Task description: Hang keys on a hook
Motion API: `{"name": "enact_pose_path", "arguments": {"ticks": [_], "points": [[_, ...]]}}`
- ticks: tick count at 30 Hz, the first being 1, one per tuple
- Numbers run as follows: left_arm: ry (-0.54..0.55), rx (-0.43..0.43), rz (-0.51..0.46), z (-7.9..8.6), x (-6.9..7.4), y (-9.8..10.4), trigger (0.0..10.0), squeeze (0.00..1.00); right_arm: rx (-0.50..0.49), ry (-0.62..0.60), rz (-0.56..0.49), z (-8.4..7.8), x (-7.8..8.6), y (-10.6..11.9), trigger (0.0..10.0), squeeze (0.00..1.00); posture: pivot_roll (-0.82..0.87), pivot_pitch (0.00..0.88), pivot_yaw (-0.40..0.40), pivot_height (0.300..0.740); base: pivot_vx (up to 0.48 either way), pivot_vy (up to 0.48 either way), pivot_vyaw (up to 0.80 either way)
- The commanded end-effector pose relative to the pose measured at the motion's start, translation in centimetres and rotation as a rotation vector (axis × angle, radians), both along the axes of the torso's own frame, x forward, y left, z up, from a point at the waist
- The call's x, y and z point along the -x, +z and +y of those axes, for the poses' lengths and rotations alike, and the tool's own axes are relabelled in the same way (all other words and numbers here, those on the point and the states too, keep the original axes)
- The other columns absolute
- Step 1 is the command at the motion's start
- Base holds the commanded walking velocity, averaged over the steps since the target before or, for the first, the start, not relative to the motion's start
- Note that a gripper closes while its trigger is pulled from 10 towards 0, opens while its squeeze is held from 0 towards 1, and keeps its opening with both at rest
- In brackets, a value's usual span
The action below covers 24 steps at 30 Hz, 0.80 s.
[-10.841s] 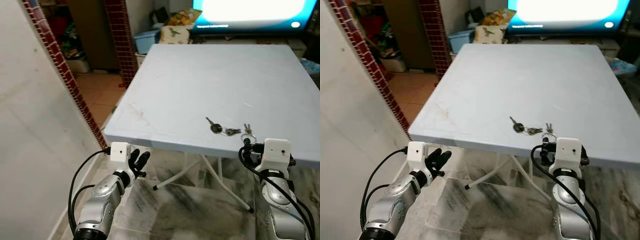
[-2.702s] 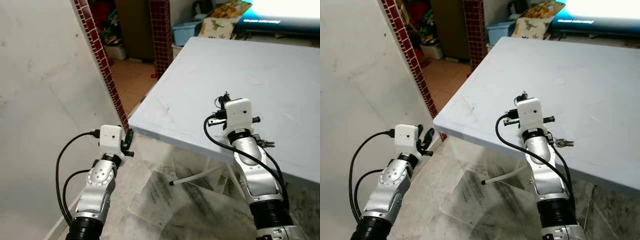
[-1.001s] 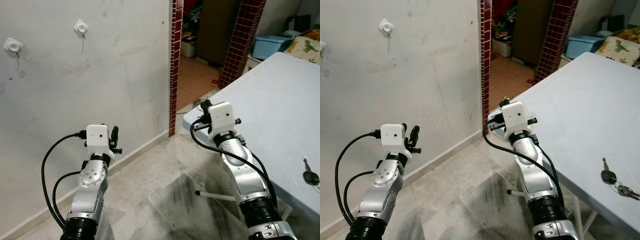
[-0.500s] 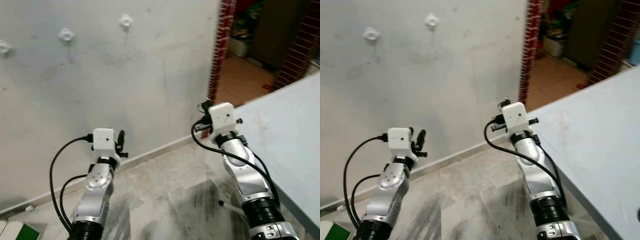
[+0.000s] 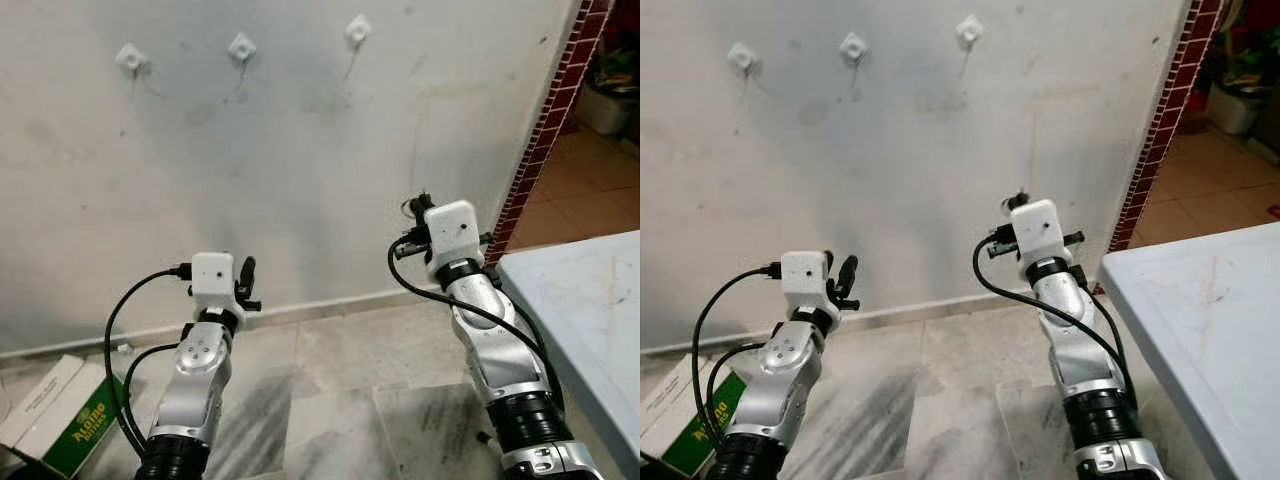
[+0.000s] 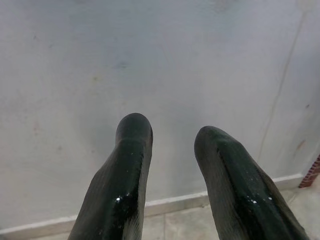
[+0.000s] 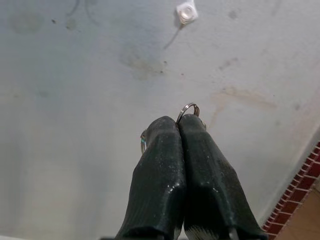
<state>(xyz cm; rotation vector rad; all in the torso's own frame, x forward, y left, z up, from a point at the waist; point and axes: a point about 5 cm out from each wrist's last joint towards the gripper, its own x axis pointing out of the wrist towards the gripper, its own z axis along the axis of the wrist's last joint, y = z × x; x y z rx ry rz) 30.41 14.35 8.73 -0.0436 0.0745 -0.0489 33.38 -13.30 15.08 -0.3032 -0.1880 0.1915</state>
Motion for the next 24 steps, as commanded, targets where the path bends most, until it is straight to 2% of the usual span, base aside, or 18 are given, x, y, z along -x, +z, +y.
{"name": "enact_pose_path", "arguments": {"ticks": [1, 11, 24], "points": [[-0.003, 0.008, 0.005, 0.20, -0.10, 0.07, 10.0, 0.00, 0.001, 0.009, -0.041, 0.22, -0.03, 0.94, 10.0, 0.00, -0.04, 0.000, 0.077, 0.740, 0.000, 0.000, 0.00], [0.003, 0.017, -0.004, -0.43, -0.26, 0.05, 10.0, 0.00, 0.047, 0.048, -0.059, 0.80, 0.19, 1.17, 10.0, 0.00, -0.05, 0.000, 0.037, 0.740, 0.000, 0.000, 0.00], [-0.026, 0.045, -0.022, -0.66, -0.32, 0.27, 10.0, 0.00, 0.072, 0.070, -0.083, 1.01, 0.04, 1.70, 10.0, 0.00, -0.05, 0.000, 0.028, 0.740, 0.000, 0.000, 0.00]]}}
